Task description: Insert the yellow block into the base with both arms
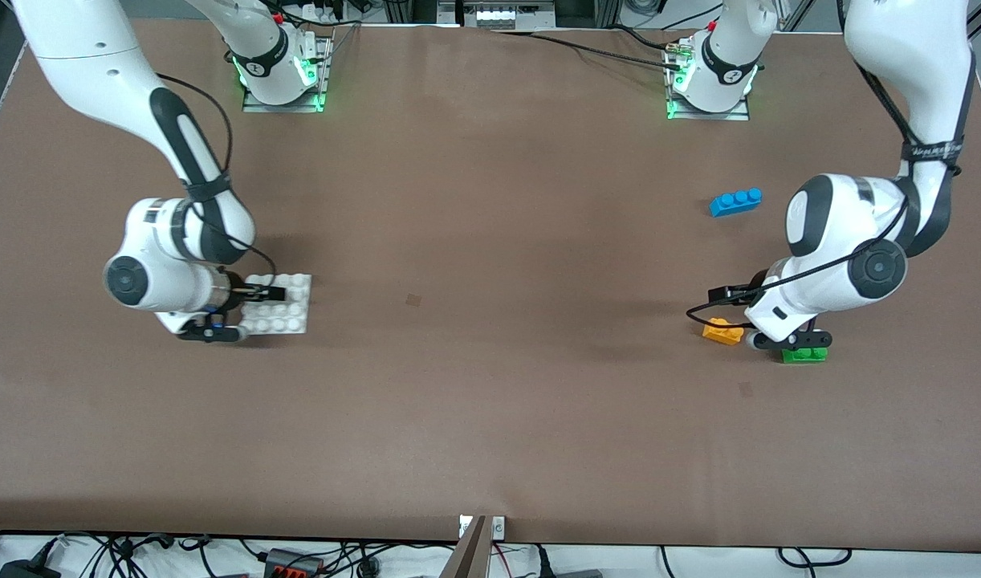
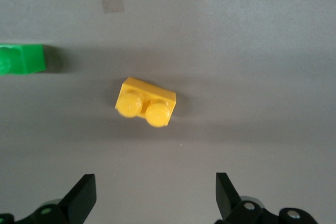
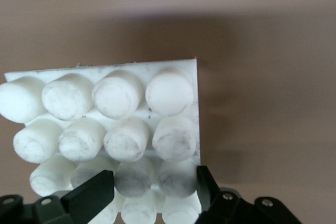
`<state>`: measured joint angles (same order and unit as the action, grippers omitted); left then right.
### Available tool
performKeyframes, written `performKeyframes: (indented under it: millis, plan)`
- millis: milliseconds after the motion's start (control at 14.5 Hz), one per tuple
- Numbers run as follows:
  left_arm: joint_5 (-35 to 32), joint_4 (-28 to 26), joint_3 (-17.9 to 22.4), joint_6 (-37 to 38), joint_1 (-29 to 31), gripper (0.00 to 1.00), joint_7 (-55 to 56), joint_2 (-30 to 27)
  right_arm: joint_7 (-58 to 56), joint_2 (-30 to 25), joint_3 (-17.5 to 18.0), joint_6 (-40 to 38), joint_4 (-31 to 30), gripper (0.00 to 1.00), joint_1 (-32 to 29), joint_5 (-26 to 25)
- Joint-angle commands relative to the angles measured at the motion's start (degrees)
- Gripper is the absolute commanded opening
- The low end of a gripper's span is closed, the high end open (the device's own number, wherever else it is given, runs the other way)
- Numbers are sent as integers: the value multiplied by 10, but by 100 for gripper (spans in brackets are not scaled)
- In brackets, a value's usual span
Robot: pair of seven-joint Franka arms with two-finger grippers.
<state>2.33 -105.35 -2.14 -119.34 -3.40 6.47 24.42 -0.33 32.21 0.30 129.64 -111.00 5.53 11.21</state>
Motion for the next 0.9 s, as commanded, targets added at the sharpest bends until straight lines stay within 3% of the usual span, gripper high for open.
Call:
performKeyframes:
  millis: [0,276,484,829]
  plan:
    - [-10,0,-2,-25,-1,100,-51,13,5,31,8,11,23,72,41,52]
    - [-10,-4,-2,-54,-1,100,-125,27,61,57,8,16,66,73,112,108]
    - [-9,-2,-2,-81,21,100,-197,40,143,90,8,16,125,73,179,112]
    - [-9,-5,-2,-101,23,100,-199,54,198,159,8,17,230,73,253,114]
